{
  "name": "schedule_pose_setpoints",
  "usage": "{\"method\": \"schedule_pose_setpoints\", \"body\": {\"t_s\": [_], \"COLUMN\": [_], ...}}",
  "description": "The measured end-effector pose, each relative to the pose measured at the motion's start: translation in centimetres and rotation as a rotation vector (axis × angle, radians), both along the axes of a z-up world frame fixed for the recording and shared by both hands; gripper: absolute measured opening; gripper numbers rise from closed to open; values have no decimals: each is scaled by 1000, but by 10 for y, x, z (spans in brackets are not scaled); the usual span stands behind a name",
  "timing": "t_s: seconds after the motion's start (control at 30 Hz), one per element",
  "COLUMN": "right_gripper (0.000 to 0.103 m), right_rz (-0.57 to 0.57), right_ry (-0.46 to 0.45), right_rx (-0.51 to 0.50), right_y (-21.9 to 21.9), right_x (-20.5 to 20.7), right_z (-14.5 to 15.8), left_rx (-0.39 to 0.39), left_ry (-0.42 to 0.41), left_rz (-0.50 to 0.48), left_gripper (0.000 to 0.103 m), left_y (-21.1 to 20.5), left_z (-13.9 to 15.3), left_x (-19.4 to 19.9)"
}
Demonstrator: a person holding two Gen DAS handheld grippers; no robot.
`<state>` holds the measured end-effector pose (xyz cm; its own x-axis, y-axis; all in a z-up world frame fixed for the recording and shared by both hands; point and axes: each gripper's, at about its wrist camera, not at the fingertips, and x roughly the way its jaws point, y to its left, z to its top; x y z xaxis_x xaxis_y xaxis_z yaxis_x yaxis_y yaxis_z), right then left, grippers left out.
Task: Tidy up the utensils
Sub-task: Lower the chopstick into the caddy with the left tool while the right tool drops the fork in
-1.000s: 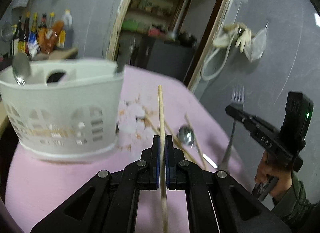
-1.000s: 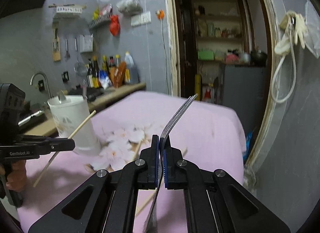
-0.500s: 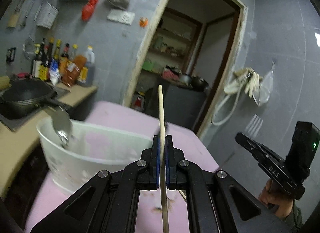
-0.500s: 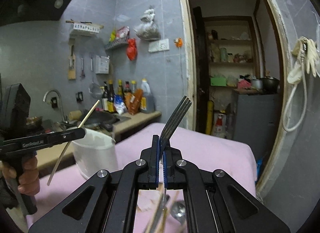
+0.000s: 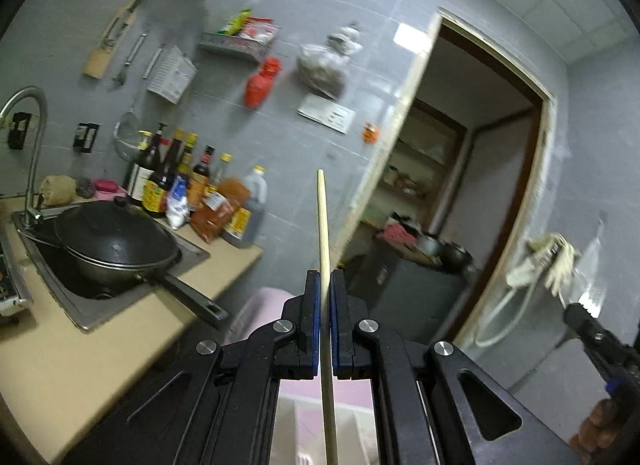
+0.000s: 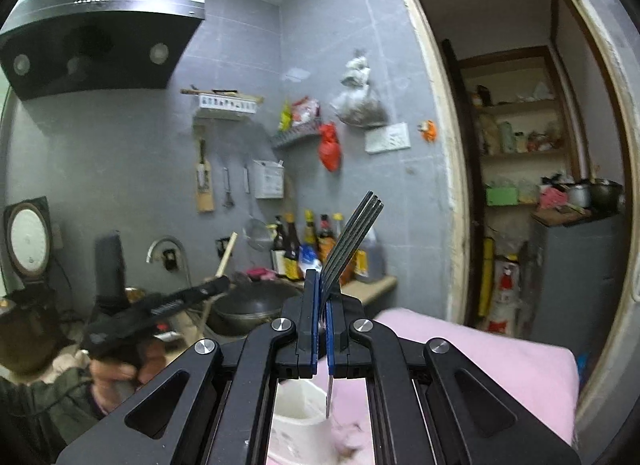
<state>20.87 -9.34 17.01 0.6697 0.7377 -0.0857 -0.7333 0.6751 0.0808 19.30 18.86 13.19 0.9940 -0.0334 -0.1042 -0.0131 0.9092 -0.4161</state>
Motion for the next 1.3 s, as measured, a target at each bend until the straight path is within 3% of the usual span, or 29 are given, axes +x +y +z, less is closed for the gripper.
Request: {"method": "schedule_pose_setpoints", "body": {"t_s": [0.13, 0.43, 0.7, 0.87, 0.97, 1.03, 1.1, 1.17, 1.3], "right_gripper": [1, 1, 1, 2, 7, 20, 22, 23, 28], "right_rz": [27, 13, 20, 40, 44, 48, 60, 60, 50], "right_ry": [-11, 35, 123, 164, 196, 199, 192, 179, 137], "right_rx": [-9, -91, -133, -130, -110, -99, -86, -83, -65], "right_y": [21, 61, 71, 70, 64, 61, 58, 56, 49], "right_x": [3, 24, 40, 45, 49, 48, 46, 44, 34], "right_z": [0, -38, -71, -80, -84, -85, -84, -81, -72], "left_rx": [2, -3, 88, 110, 118, 123, 124, 128, 103], "left_ry": [-7, -22, -57, -16, 26, 46, 66, 88, 109], "left_rz": [43, 112, 162, 133, 95, 70, 44, 15, -33], "left_gripper": [3, 3, 3, 3, 3, 4, 5, 11, 40], "left_y": [13, 21, 4, -4, -7, -9, -11, -13, -15], "left_z": [-7, -36, -47, -58, -66, -70, -72, -73, -72], "left_x": [12, 23, 22, 19, 14, 9, 7, 6, -1]}}
